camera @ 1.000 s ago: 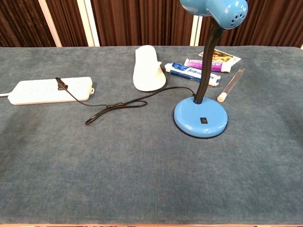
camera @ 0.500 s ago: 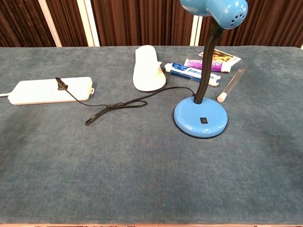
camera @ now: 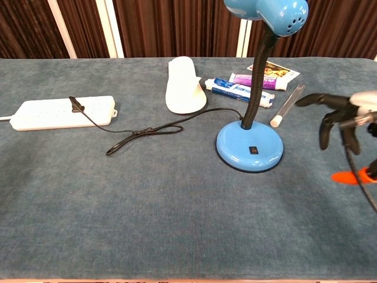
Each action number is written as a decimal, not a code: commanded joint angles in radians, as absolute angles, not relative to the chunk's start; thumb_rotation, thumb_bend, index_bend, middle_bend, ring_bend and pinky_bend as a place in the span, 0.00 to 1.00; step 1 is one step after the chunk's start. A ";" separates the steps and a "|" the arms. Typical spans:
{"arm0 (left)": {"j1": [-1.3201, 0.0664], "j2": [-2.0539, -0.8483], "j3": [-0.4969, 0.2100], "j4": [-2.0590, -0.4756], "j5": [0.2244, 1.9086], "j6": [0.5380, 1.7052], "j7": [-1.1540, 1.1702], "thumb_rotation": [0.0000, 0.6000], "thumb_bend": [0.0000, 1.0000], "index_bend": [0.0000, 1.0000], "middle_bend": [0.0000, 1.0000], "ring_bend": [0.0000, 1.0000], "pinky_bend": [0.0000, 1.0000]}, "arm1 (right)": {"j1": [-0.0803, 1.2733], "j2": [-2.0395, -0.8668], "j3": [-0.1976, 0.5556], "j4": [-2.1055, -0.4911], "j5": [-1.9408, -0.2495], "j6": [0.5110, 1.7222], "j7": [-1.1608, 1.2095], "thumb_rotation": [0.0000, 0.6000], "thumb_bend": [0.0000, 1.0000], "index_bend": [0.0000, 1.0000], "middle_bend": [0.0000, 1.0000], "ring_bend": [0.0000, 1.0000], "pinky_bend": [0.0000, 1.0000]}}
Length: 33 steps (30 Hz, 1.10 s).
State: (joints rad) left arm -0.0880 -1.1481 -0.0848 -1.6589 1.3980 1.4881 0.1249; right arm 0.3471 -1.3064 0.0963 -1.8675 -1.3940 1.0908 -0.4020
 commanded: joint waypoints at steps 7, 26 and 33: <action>-0.087 -1.145 -0.086 -1.667 1.384 1.480 0.125 1.00 0.53 0.21 0.10 0.01 0.00 | 0.426 -1.445 0.115 -1.846 -1.201 1.029 -0.569 1.00 0.25 0.08 0.49 0.61 1.00; -0.087 -1.145 -0.091 -1.675 1.366 1.475 0.133 1.00 0.53 0.21 0.10 0.01 0.00 | 0.515 -1.575 0.138 -1.750 -1.024 1.032 -0.666 1.00 0.25 0.08 0.53 0.63 1.00; -0.087 -1.145 -0.091 -1.675 1.366 1.477 0.135 1.00 0.53 0.21 0.10 0.01 0.00 | 0.527 -1.577 0.126 -1.735 -0.998 1.030 -0.661 1.00 0.25 0.09 0.52 0.63 1.00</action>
